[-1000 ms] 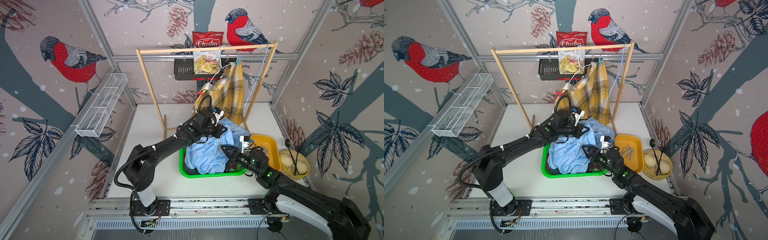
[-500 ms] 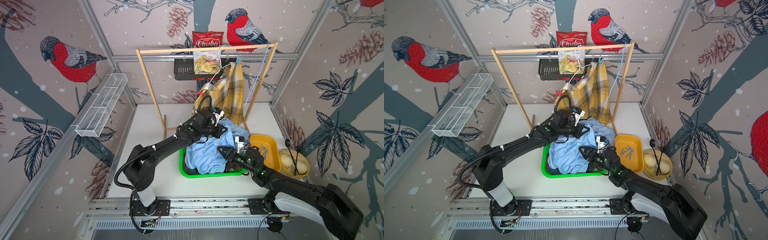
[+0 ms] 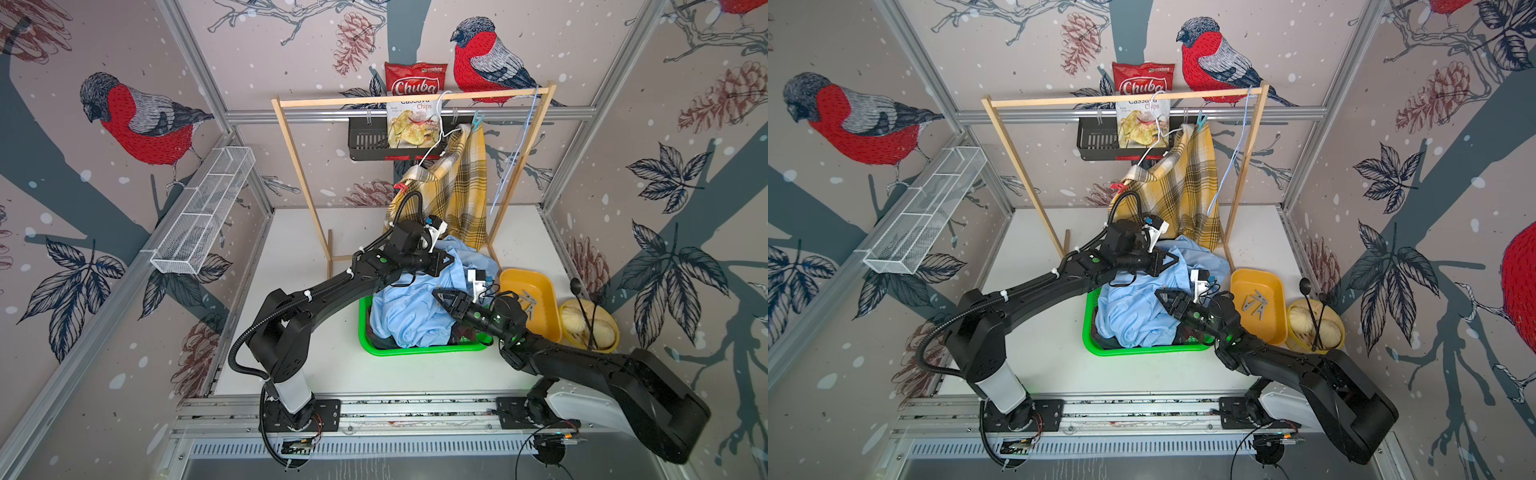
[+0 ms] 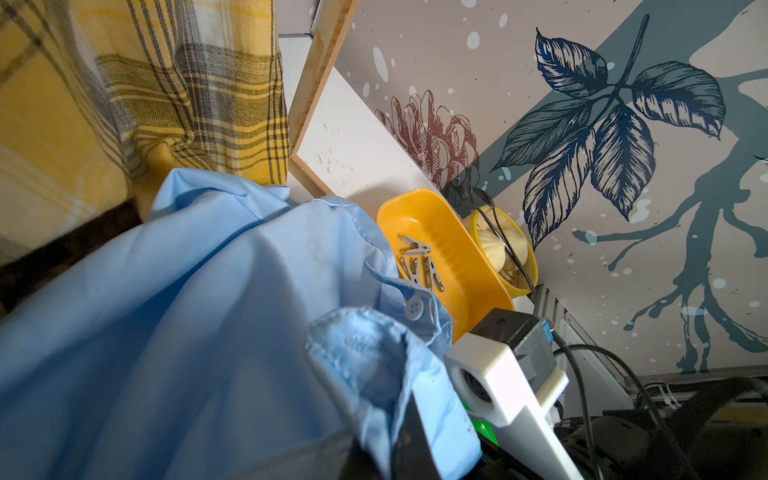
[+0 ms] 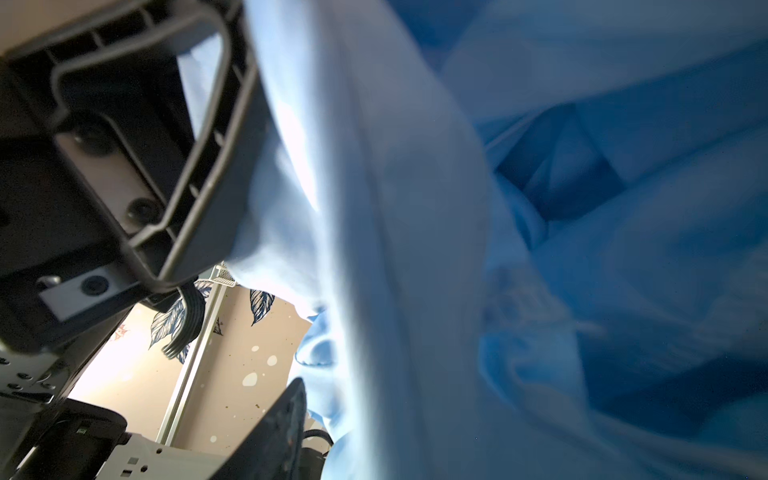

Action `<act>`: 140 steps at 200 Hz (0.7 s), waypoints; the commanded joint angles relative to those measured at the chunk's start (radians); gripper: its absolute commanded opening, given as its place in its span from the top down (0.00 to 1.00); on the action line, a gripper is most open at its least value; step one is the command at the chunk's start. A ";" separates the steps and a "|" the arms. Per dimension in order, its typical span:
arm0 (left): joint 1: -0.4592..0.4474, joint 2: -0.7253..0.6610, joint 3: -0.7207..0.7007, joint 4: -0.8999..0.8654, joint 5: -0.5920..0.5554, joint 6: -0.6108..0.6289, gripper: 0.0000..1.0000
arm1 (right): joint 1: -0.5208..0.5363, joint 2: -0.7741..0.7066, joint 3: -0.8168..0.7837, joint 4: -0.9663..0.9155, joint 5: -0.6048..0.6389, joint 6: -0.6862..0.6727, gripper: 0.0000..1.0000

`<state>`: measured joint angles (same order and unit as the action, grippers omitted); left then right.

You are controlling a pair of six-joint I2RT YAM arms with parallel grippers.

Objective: Remove the clothespins securing long-sleeve shirts to the hanger
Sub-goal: Remove the clamp from the hanger.

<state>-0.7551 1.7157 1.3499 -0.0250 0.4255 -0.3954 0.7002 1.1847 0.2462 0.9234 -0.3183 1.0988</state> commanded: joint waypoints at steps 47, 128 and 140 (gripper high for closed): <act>0.000 0.004 -0.006 0.074 0.021 -0.023 1.00 | 0.007 0.055 -0.022 0.193 -0.051 0.076 0.38; 0.000 0.002 -0.010 0.074 0.021 -0.019 1.00 | -0.009 0.122 -0.036 0.283 -0.076 0.152 0.48; 0.000 0.001 -0.010 0.074 0.021 -0.018 1.00 | -0.014 0.133 -0.040 0.297 -0.079 0.166 0.51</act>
<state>-0.7551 1.7187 1.3418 -0.0093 0.4412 -0.4038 0.6926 1.3025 0.2123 1.1431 -0.3740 1.2339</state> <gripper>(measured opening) 0.049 0.513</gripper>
